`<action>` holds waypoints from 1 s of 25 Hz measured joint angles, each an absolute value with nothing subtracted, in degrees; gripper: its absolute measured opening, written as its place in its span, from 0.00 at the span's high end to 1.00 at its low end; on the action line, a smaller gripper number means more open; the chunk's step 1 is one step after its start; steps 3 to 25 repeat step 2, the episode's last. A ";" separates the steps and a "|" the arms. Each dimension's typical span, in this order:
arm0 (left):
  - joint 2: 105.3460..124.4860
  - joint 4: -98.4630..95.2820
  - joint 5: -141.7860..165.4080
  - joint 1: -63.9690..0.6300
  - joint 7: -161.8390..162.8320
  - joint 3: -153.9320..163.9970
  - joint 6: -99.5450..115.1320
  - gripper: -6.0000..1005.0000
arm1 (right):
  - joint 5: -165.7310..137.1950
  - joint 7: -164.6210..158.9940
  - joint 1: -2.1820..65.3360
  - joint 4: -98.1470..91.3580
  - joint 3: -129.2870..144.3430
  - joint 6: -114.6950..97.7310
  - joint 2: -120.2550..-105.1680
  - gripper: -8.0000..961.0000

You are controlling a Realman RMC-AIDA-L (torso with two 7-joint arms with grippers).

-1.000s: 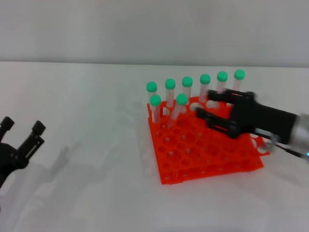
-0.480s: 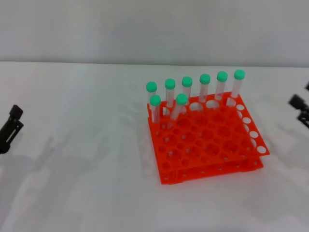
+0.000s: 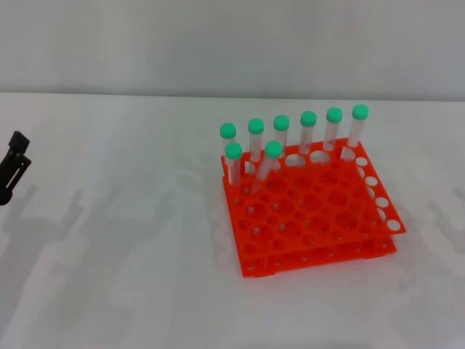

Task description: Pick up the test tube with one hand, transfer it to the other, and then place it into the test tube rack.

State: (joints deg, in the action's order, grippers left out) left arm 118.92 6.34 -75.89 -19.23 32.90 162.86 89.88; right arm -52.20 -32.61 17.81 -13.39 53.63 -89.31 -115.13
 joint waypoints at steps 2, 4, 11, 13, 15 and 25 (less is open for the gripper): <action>118.92 6.33 -76.05 -19.45 32.86 162.86 89.78 0.11 | -52.05 -32.48 17.79 -13.36 53.61 -89.39 -115.14 0.43; 118.92 6.33 -76.05 -19.45 32.86 162.86 89.78 0.11 | -52.05 -32.48 17.79 -13.36 53.61 -89.39 -115.14 0.43; 118.92 6.33 -76.05 -19.45 32.86 162.86 89.78 0.11 | -52.05 -32.48 17.79 -13.36 53.61 -89.39 -115.14 0.43; 118.92 6.33 -76.05 -19.45 32.86 162.86 89.78 0.11 | -52.05 -32.48 17.79 -13.36 53.61 -89.39 -115.14 0.43; 118.92 6.33 -76.05 -19.45 32.86 162.86 89.78 0.11 | -52.05 -32.48 17.79 -13.36 53.61 -89.39 -115.14 0.43; 118.92 6.33 -76.05 -19.45 32.86 162.86 89.78 0.11 | -52.05 -32.48 17.79 -13.36 53.61 -89.39 -115.14 0.43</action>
